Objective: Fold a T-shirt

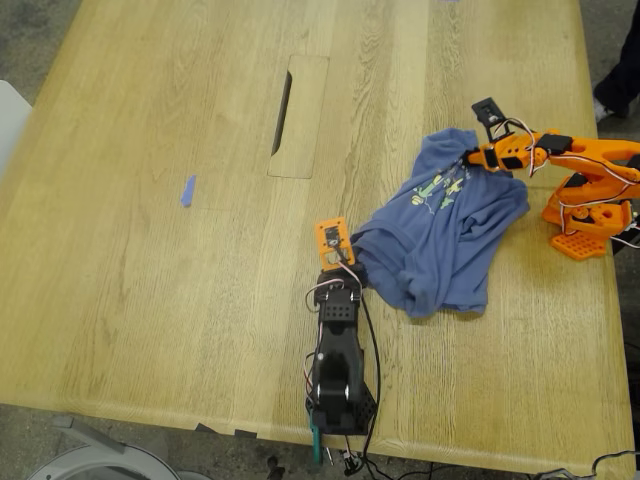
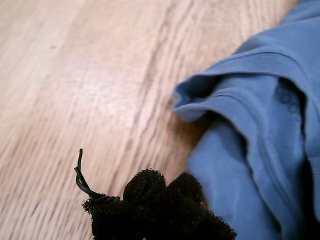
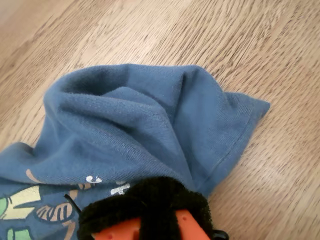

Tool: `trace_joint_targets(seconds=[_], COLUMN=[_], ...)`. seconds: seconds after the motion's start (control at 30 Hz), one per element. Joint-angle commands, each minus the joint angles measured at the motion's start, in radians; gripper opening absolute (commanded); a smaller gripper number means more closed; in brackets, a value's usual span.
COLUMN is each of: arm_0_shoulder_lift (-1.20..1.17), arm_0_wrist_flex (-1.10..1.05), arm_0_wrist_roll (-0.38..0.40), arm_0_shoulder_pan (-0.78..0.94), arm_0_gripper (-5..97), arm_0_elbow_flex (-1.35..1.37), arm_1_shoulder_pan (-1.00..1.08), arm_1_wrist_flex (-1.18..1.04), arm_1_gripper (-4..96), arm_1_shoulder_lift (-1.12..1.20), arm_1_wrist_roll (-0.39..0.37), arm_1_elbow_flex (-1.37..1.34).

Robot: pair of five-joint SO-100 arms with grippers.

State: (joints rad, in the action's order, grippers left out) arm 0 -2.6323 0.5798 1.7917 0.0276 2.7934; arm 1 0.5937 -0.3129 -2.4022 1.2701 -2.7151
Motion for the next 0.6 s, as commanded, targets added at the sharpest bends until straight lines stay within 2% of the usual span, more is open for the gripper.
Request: trace_joint_targets(seconds=[0.0,0.33,0.5,0.57], arm_0_shoulder_lift=[-0.133,-0.16,-0.221,-0.261], arm_0_wrist_flex=[0.049,0.058,0.058,0.058], arm_0_wrist_roll=[-0.011,-0.02,-0.023,-0.023], arm_0_shoulder_pan=[0.025,0.034,0.101,0.143], arm_0_gripper=[0,0,0,0], arm_0_elbow_flex=[0.008,0.008,0.038,0.063], arm_1_shoulder_pan=[0.014,-0.089,0.021,0.106], arm_1_wrist_flex=[0.048,0.077,0.138,0.144], arm_1_gripper=[0.1,0.2,0.2,0.2], arm_1_shoulder_lift=[-0.032,0.067,0.035,0.009], arm_1_wrist_roll=[-0.008,0.006,-0.002,0.02], arm_1_elbow_flex=[0.046,0.299,0.298,0.264])
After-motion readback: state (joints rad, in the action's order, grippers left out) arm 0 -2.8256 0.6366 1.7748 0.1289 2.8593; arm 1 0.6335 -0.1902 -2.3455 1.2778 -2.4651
